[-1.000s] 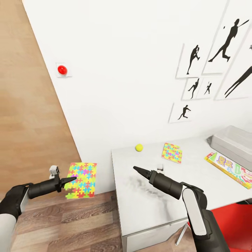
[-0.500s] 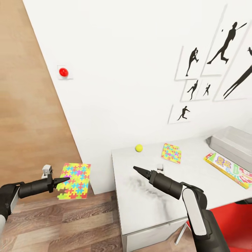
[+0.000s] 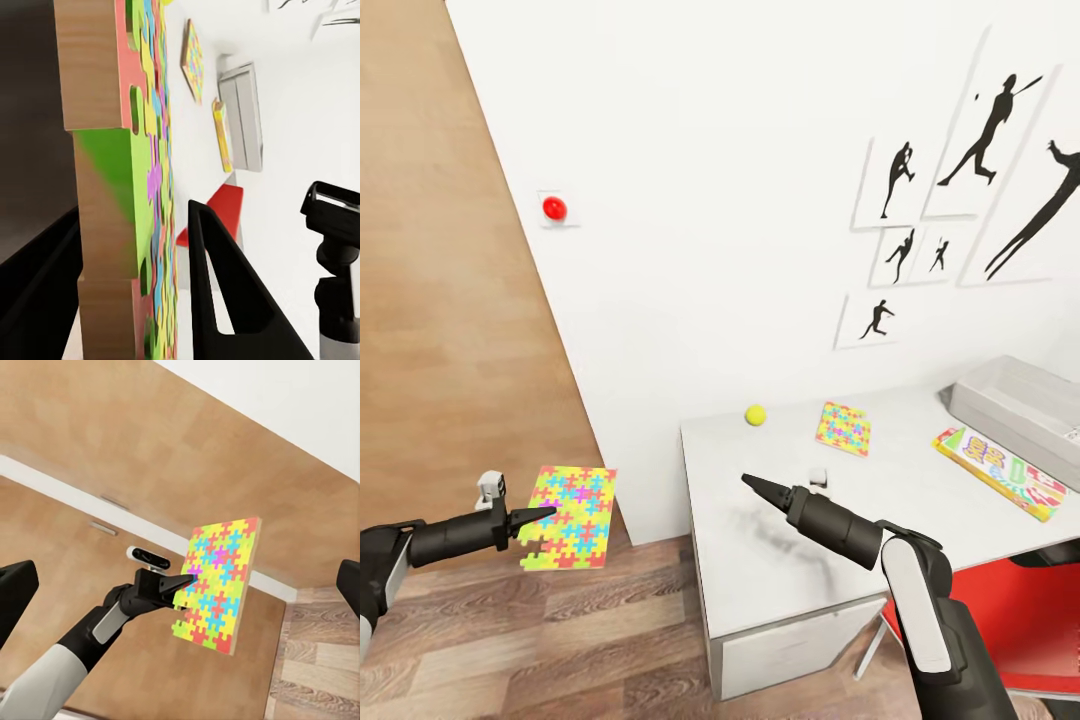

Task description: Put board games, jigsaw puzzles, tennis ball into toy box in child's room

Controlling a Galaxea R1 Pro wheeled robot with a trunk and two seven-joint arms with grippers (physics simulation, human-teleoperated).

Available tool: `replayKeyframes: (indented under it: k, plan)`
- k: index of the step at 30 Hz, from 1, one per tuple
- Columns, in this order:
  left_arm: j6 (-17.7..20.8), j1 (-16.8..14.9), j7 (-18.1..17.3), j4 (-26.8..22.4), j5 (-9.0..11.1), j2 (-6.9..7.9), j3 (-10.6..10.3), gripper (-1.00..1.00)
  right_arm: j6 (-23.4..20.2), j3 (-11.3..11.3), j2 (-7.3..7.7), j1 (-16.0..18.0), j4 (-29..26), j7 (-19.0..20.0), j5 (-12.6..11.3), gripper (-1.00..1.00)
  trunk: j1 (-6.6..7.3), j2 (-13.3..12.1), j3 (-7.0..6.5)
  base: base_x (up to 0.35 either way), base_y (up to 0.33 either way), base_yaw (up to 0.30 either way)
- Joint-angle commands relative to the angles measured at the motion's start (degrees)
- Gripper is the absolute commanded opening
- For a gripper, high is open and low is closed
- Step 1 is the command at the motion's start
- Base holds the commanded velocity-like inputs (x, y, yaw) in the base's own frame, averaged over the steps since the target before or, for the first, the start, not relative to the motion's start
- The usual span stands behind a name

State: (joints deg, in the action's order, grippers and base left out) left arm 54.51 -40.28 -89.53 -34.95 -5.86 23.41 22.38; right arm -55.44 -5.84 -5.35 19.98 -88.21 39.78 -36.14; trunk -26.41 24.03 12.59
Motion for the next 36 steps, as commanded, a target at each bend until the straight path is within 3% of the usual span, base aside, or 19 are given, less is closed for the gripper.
replayKeyframes:
  k: [1, 28, 36]
  plan:
    - [0.6, -0.06, -0.47, -0.03, -0.59, -0.03, 0.21, -1.0, -0.28, -0.11, -0.09, 0.06, -0.02, 0.39, 0.22, 1.0, 0.19, -0.31, -0.08, -0.006, 0.0, 0.0]
    - [0.33, -0.06, -0.47, -0.03, -0.56, -0.11, 0.22, -1.0, -0.28, 0.04, -0.45, 0.06, -0.09, 0.55, 0.19, 1.0, 0.63, -1.11, -2.71, -0.001, 0.0, 0.0]
    - [0.29, -0.06, -0.47, -0.03, -0.56, -0.07, 0.23, -1.0, -0.28, 0.04, -0.45, 0.06, -0.12, 0.5, 0.19, 1.0, 0.63, -1.11, -3.44, -0.171, 0.0, 0.0]
